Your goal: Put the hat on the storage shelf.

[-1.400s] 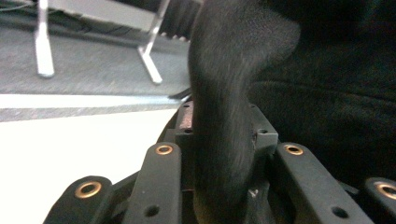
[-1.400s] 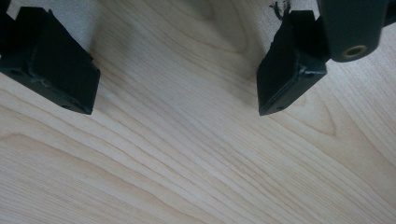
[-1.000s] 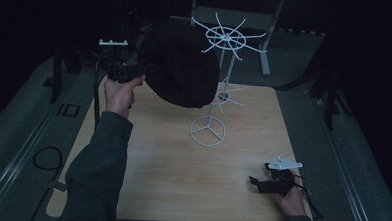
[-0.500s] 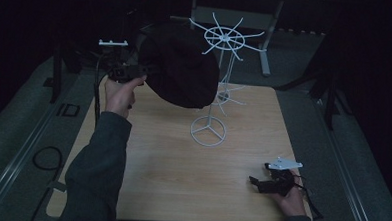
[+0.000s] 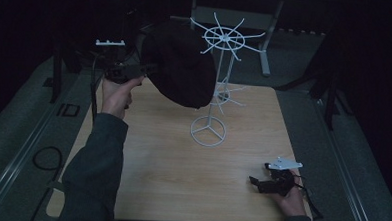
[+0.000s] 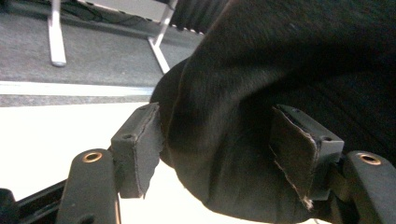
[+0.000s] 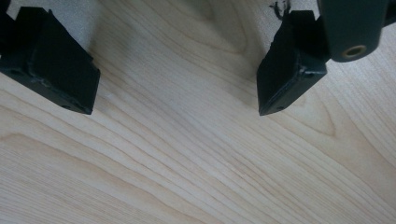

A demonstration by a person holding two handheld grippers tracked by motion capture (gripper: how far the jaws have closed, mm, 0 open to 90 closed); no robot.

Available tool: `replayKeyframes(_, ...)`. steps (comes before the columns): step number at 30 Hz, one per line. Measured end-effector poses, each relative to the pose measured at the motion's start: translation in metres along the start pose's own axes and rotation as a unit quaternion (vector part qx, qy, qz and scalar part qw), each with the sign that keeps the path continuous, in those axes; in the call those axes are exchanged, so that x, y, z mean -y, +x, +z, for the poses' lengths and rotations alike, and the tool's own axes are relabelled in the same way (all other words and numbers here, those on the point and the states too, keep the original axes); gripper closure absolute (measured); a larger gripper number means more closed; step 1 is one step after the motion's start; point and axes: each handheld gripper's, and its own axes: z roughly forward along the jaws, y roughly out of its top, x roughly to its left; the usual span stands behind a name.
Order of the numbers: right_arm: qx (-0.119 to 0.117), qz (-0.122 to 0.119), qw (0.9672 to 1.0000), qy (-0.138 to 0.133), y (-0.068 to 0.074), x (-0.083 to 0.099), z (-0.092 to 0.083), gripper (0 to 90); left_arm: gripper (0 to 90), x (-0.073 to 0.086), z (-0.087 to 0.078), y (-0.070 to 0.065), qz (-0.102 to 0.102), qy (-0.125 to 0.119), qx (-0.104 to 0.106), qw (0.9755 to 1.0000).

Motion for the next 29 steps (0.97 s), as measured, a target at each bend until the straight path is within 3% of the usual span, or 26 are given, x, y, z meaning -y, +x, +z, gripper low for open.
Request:
replayKeyframes(8,0.000,0.000,1.0000,0.001,0.000,0.000,0.000,13.3,32.2,0.000,-0.014,0.001,0.013,-0.011,-0.024,0.9996)
replayKeyframes(17,-0.001,0.000,1.0000,0.001,0.000,0.000,0.000,13.2,32.1,0.008,-0.027,0.013,0.005,-0.017,-0.034,0.9993)
replayKeyframes(29,0.000,0.000,1.0000,0.001,0.000,0.000,0.000,13.3,32.9,0.018,-0.037,0.014,0.010,-0.013,-0.032,0.9993)
